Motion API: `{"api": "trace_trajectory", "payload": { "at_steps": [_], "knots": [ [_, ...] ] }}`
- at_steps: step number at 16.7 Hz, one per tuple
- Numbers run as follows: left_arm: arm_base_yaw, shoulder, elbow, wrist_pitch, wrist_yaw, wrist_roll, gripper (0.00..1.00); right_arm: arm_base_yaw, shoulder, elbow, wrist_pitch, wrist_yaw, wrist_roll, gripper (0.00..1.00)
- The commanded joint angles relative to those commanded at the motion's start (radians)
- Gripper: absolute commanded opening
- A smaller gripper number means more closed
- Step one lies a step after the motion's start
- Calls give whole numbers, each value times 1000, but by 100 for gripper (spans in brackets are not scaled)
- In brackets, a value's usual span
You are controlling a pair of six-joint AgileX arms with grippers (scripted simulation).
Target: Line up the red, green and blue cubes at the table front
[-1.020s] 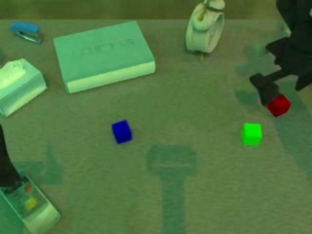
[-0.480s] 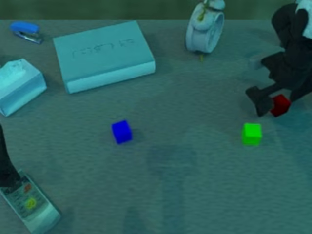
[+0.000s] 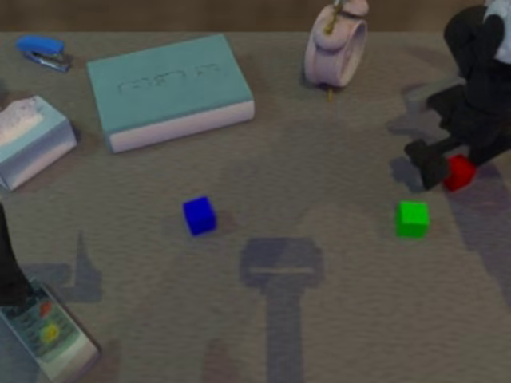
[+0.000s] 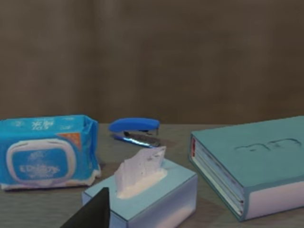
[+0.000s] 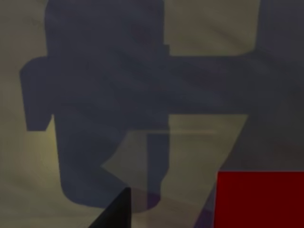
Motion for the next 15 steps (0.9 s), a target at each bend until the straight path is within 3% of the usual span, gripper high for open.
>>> {"api": "trace_trajectory", "payload": {
  "at_steps": [5, 15],
  "knots": [
    [0, 0, 0, 0, 0, 0, 100, 0, 0, 0, 0, 0, 0, 2],
    [0, 0, 0, 0, 0, 0, 100, -1, -41, 13, -18, -12, 8, 0]
  ]
}}
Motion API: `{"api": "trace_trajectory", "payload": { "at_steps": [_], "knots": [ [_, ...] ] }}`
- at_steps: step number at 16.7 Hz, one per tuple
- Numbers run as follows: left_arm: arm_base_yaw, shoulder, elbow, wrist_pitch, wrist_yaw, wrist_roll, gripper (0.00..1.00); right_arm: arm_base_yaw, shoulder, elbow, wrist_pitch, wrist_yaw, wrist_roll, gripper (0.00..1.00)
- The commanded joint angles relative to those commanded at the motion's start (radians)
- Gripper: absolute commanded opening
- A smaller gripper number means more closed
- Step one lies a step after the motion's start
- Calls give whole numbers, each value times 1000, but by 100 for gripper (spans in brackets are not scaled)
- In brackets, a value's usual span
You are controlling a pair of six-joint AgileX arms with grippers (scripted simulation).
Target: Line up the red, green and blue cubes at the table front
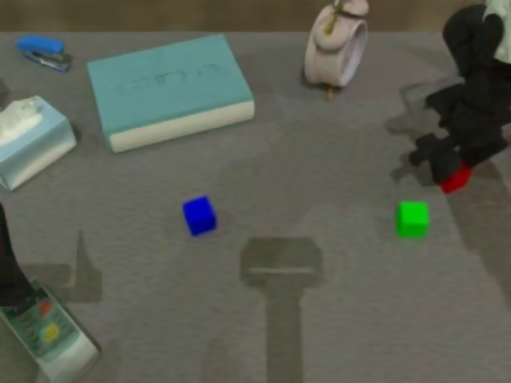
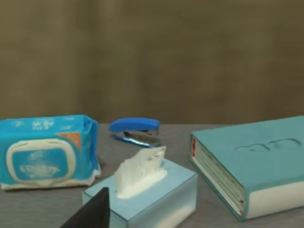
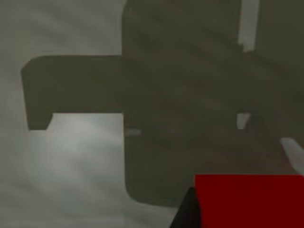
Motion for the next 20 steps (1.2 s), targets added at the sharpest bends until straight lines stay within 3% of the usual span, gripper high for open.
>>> {"api": "trace_trajectory", "payload": {
  "at_steps": [7, 14, 17, 20],
  "knots": [
    [0, 0, 0, 0, 0, 0, 100, 7, -51, 155, -214, -1, -1, 0],
    [0, 0, 0, 0, 0, 0, 100, 13, -56, 174, -234, -1, 13, 0],
    [0, 0, 0, 0, 0, 0, 100, 85, -46, 195, -247, 3, 109, 0],
    [0, 0, 0, 0, 0, 0, 100, 205, -32, 222, -267, 9, 292, 0]
  ]
}}
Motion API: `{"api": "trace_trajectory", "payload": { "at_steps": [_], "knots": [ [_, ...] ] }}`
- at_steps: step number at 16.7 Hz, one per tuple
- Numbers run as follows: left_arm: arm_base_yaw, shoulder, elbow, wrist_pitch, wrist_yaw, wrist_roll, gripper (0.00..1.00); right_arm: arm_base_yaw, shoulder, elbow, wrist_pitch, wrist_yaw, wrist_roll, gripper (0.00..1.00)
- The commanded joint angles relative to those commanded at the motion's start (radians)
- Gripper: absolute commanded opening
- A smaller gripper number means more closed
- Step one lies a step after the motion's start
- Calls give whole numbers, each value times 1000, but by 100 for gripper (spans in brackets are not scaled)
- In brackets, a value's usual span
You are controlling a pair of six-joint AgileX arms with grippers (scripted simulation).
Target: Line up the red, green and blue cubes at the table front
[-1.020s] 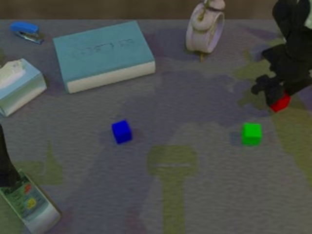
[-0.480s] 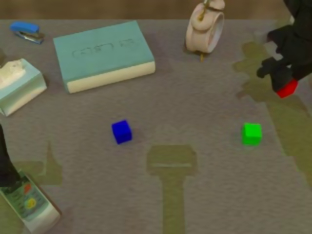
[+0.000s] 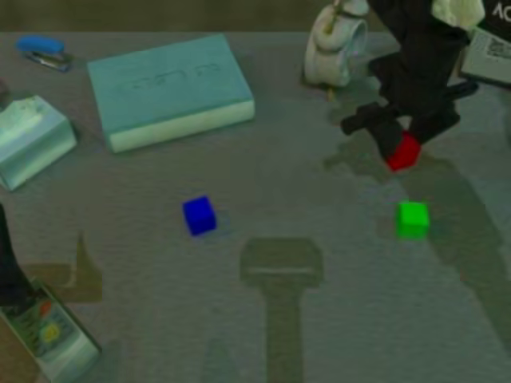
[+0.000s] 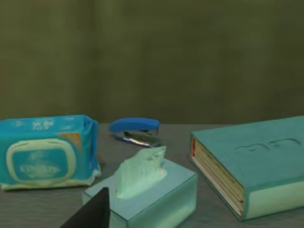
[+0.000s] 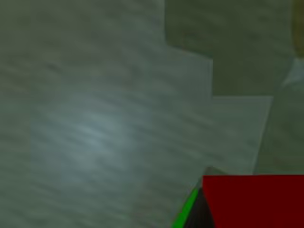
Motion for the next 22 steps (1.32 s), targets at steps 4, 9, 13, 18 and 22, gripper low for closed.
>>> {"api": "trace_trajectory", "payload": {
  "at_steps": [4, 9, 13, 18, 22],
  "knots": [
    [0, 0, 0, 0, 0, 0, 100, 205, 13, 25, -33, 8, 331, 0],
    [0, 0, 0, 0, 0, 0, 100, 471, 14, 45, -67, 19, 776, 0],
    [0, 0, 0, 0, 0, 0, 100, 626, -6, 52, -73, 30, 1002, 0],
    [0, 0, 0, 0, 0, 0, 100, 673, -16, 52, -72, 35, 1061, 0],
    [0, 0, 0, 0, 0, 0, 100, 671, -11, 35, -54, 33, 1059, 0]
  ]
}}
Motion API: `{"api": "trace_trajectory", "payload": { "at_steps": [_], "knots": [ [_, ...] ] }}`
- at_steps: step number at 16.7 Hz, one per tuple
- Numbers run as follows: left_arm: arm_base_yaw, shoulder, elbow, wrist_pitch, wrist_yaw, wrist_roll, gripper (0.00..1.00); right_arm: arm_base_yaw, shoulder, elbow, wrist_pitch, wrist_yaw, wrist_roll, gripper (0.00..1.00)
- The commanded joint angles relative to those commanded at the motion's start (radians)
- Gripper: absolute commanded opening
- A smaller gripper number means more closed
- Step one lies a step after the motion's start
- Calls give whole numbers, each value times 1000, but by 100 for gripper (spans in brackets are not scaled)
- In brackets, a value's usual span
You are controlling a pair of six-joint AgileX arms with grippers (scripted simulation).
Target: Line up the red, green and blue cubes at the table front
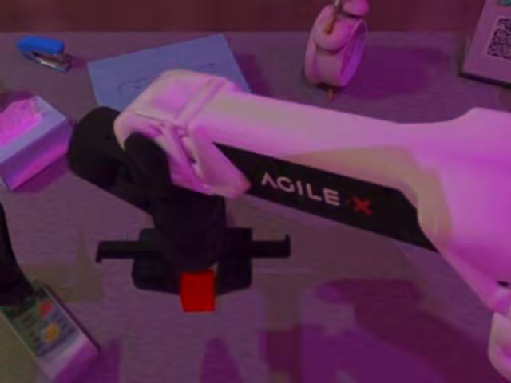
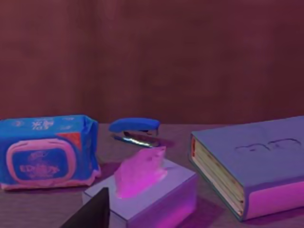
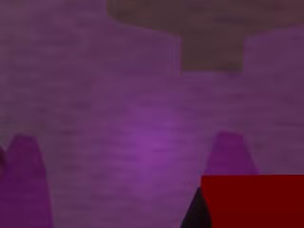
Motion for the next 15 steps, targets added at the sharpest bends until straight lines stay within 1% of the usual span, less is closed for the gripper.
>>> {"api": "trace_trajectory", "payload": {
  "at_steps": [6, 11, 15],
  "knots": [
    [0, 0, 0, 0, 0, 0, 100, 3, 30, -174, 212, 2, 5, 0],
    [0, 0, 0, 0, 0, 0, 100, 5, 36, -192, 232, 3, 6, 0],
    [0, 0, 0, 0, 0, 0, 100, 5, 36, -192, 232, 3, 6, 30]
  ]
}}
